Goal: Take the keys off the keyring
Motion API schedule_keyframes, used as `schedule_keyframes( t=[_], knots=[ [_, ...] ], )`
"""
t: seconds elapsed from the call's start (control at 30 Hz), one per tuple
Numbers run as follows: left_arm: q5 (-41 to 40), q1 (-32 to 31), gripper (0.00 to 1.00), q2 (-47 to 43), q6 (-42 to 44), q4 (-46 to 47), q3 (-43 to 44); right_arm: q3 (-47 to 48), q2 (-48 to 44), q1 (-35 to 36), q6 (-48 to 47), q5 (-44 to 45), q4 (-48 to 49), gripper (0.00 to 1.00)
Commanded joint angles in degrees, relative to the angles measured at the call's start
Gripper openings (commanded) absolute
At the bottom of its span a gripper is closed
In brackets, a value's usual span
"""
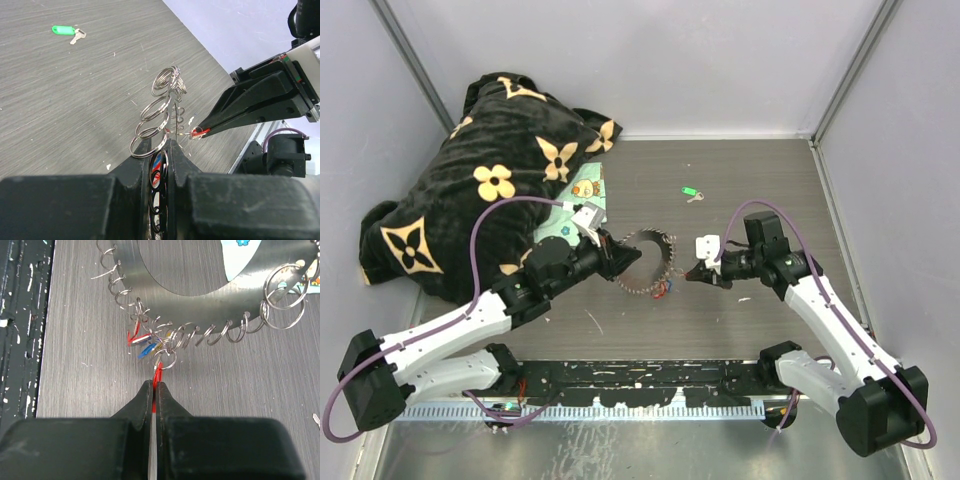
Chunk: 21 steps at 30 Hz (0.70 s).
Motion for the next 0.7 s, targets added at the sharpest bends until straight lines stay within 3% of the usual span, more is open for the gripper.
schedule_keyframes(
  t=[0.0,0.33,0.67],
  knots=[
    [-2.0,-0.1,0.00,-1.5,-0.1,11.8,-0.6,2.3,0.8,0.2,0.3,2.5,0.3,0.01],
    [0.1,-0.2,0.00,-0.5,1.2,17.4,-2.2,1.3,2.4,0.2,4.9,5.0,5.4,0.01],
    [-0.7,-0.4,0.00,-3.6,3.4,17.5,-3.5,2.7,2.0,-1.2,7.2,0.9,5.2,0.01]
  ],
)
